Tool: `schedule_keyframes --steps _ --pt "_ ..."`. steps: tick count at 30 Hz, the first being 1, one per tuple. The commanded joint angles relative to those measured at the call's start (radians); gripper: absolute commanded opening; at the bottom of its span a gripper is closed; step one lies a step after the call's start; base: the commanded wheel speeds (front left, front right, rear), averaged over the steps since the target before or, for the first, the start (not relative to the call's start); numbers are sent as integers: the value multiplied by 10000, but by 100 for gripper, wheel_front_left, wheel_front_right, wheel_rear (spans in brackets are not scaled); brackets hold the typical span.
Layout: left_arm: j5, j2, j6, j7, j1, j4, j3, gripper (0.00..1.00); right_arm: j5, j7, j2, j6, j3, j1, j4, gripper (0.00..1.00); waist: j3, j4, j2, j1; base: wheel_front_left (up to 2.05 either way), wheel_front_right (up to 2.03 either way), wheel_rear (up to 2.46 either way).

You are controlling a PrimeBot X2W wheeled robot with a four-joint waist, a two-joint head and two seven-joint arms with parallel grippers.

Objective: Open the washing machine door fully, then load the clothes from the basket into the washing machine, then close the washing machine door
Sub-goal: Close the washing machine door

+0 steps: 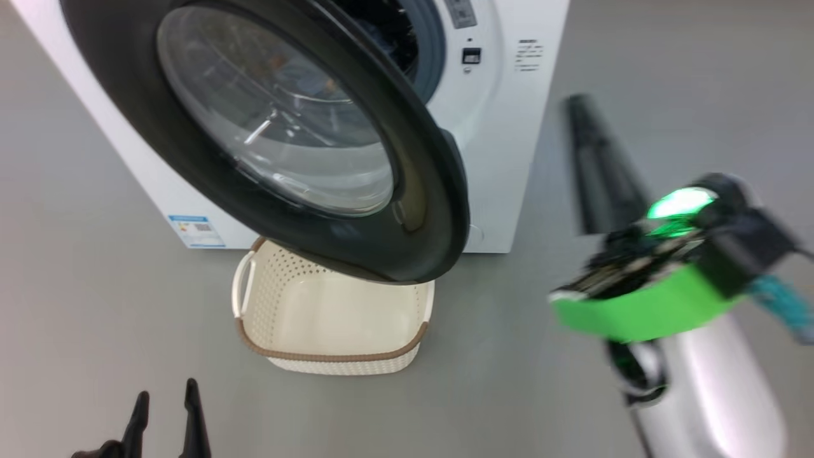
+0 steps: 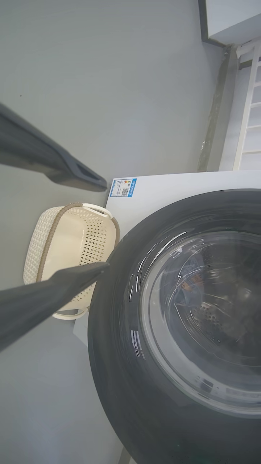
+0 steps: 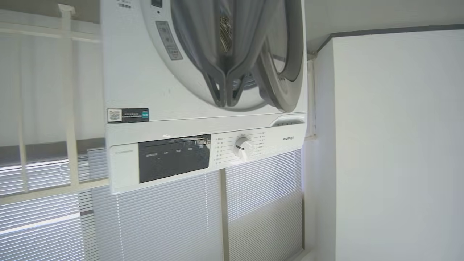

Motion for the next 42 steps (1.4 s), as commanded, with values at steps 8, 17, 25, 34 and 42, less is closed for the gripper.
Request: schedule_keyframes --steps 8,17,25,34,42 --pt "-312 72 232 -65 -538 -227 29 100 243 -46 -216 27 2976 -316 1581 0 412 988 0 0 0 0 0" --pt "-674 72 383 -65 -741 -291 -324 100 254 -46 -255 27 2631 -542 3139 0 1082 1658 0 0 0 0 0" --pt "-859 72 474 -65 -929 -238 -602 100 158 -46 -446 27 2130 -886 3479 0 1440 1921 0 0 0 0 0" --pt "-1034 72 549 -65 -1055 -163 -838 100 82 -46 -578 27 1598 -1122 3594 0 1720 2076 0 0 0 0 0" --pt "-1136 72 586 -65 -1104 -214 -925 100 79 -46 -686 27 1345 -1298 3546 0 1897 2026 0 0 0 0 0"
